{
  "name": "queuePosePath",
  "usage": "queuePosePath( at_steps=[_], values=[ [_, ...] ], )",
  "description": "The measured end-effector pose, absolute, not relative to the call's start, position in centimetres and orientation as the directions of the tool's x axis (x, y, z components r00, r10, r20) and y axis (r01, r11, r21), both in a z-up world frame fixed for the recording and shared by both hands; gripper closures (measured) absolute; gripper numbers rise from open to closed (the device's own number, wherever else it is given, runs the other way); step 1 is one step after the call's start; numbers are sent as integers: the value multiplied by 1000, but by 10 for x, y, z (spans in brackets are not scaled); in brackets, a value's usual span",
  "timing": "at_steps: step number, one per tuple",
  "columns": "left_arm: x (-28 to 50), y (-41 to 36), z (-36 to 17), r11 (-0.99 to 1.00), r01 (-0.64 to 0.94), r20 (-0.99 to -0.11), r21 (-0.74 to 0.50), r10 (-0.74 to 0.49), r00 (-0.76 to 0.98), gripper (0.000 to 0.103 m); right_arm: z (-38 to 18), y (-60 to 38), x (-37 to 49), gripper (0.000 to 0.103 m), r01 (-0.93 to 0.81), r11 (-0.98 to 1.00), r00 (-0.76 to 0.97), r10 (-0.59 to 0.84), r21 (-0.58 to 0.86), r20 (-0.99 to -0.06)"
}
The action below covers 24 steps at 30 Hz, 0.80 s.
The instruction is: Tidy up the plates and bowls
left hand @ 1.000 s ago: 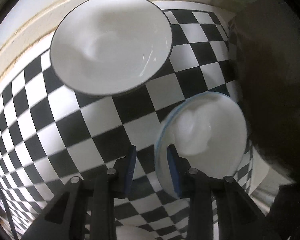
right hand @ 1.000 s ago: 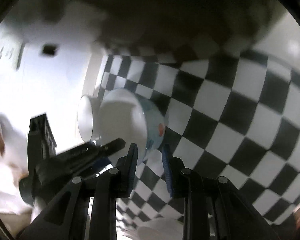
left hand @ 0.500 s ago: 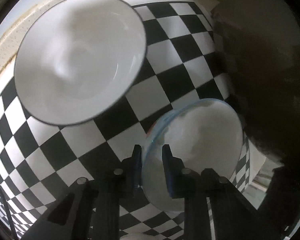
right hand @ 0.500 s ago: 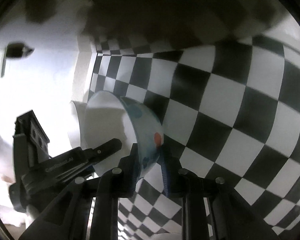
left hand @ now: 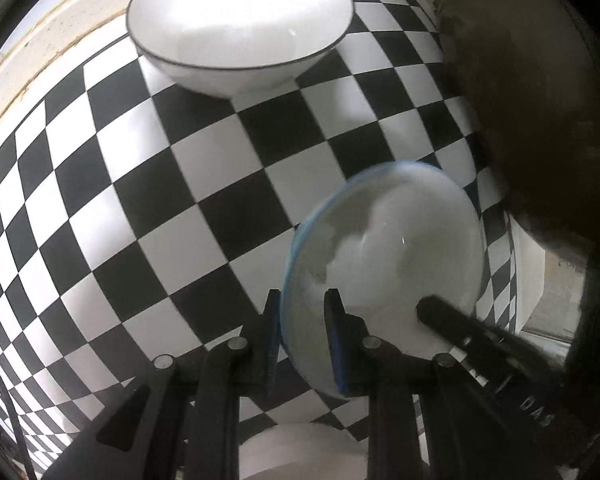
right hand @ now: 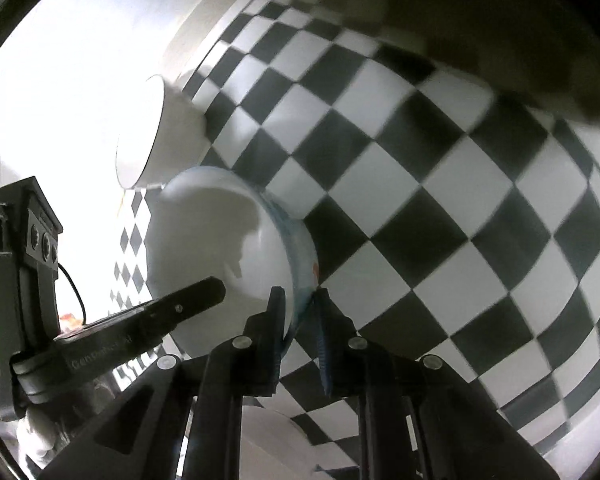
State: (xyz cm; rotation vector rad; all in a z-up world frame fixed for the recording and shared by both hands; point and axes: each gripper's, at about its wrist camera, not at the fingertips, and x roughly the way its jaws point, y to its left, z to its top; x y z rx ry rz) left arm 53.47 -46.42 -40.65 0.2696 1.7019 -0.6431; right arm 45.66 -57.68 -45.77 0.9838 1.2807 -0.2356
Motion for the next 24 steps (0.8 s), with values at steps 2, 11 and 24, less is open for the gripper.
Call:
queuePosePath(
  at_steps=[2,11,24],
  values=[
    [537,-462,-406,825,500,-959,-264,-170,-226,84,-456,-573,471,86,630,631,304,336,453,-891],
    [554,-445,-400,834,452,-944,-317,-230,-237,84,-464,-550,525,93,557,778,209,207,291,-956],
    [553,-429,-339,831,470,-955,-296,-262,-140,85,-435,-528,524,93,500,817,257,177,287,-950]
  ],
)
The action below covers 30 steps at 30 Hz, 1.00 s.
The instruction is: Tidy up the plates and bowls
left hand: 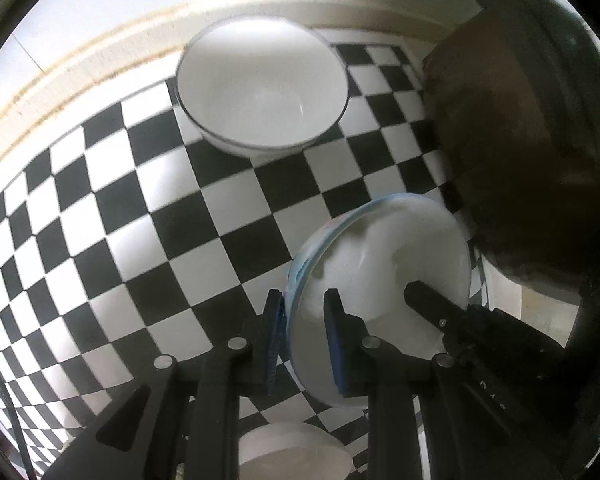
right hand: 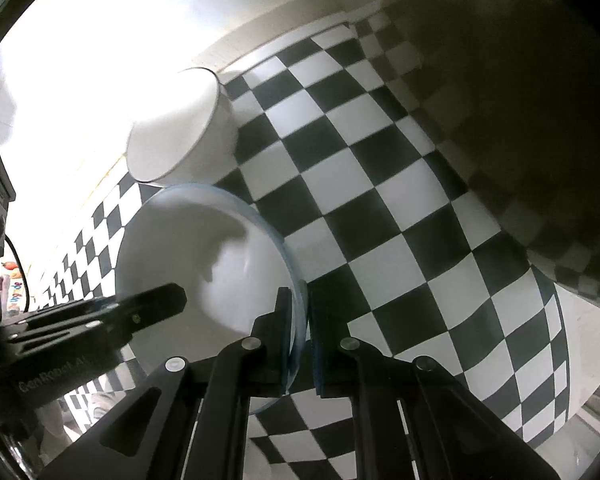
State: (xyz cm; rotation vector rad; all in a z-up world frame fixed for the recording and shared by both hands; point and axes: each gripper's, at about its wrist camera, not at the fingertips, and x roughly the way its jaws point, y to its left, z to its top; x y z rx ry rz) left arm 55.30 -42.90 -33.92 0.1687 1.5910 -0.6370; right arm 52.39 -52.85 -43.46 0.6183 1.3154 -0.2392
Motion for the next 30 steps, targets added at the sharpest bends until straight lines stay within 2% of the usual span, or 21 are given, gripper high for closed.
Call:
queuePosePath(
  at_steps=[16,21,30],
  values=[
    [481,-357,-258,838,471,-956,-275,-289,-44,85,-365,-495,472,93,390,850,327,231,354,-916],
    [451,-326,-264,861,436,-962,-263,-269,-49,85,-358,-481,437,93,348,862,296,272,369,-915],
    [419,-299,-304,887,391,-970,-245,-220,-108,85,-389,-449,404,93,320,871,195,325,373,-926]
  ],
)
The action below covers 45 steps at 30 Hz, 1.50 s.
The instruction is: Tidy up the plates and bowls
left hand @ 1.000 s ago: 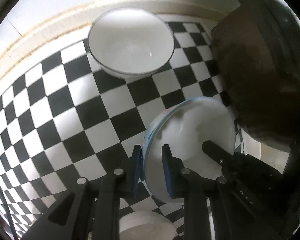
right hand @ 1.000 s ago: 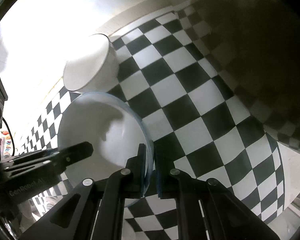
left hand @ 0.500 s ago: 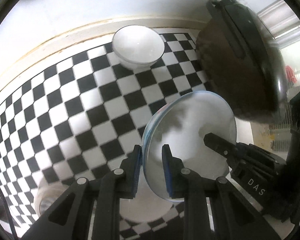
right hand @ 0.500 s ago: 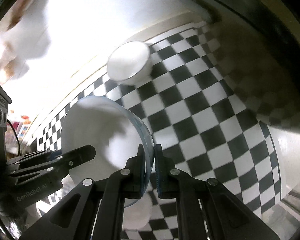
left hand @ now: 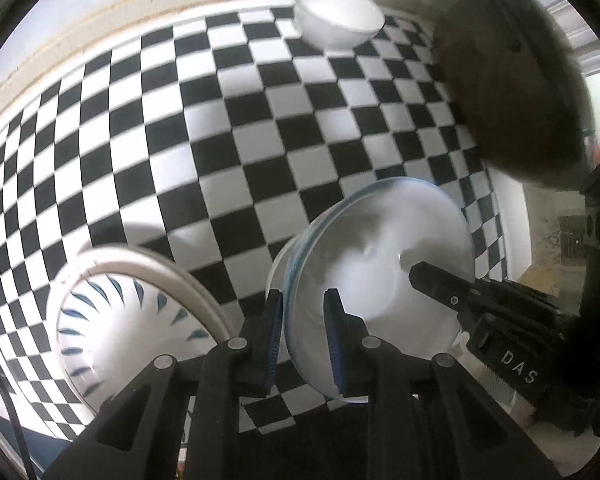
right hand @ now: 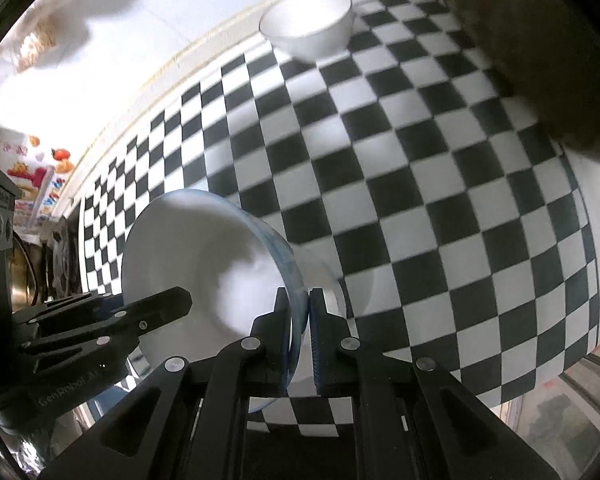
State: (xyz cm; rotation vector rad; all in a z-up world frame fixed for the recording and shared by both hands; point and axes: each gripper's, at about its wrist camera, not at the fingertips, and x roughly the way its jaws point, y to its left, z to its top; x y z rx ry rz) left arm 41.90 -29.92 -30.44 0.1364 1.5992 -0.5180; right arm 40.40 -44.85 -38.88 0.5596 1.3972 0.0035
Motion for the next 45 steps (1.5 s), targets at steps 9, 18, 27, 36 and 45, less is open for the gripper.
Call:
queuePosePath(
  at_steps=[9,18,27,36,45],
  values=[
    [413,-304,-338,907,360,-972,-217,-170,-160,85,-420,-449,402,93,302,890,122,321,343,-939],
    [411,-308,-343,914,371,-983,-163,-118,-142,85,-432,-447,407,93,287,895,73,336,342,-939],
    [409,-307,-347,921,362,-985,-142,-97,-140,85,-432,-442,414,89,261,906,28,337,333,-941],
    [407,-295,-316,927,352,-990,-133,-110,-85,84,-427,-447,416,82,266,895,4,369,357,-929],
    [444,-293,-252,937,304,-979,-173,-197,51,83,-362,-485,434,64,249,901,114,337,355,-935]
  ],
)
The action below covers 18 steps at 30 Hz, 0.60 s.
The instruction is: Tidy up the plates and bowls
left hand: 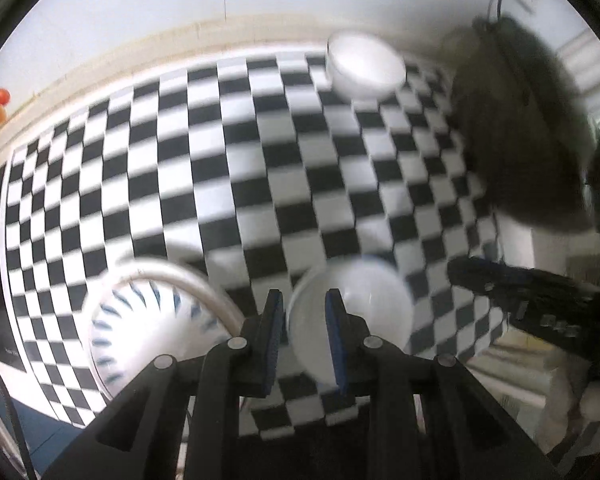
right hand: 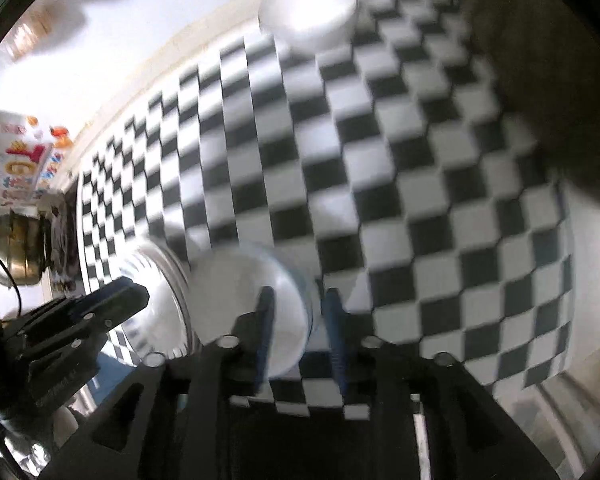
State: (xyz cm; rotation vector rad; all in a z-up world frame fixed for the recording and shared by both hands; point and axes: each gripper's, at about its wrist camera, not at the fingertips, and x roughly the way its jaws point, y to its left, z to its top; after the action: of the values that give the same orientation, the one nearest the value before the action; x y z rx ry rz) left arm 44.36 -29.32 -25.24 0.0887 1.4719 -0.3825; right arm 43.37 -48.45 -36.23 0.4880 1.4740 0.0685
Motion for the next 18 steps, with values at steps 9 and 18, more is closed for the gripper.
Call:
queuePosePath(
  at_steps=[9,18],
  values=[
    [554,-325,-254,963,164,-962,-214,-236,134,81,-303,-522,565,35,55,988,237,126,143,-963],
    [643,-382,-317,955,102,-960,-278,-280,9,81,-370,-547,681,47,28,999,80,-20,-18,-997]
  ],
)
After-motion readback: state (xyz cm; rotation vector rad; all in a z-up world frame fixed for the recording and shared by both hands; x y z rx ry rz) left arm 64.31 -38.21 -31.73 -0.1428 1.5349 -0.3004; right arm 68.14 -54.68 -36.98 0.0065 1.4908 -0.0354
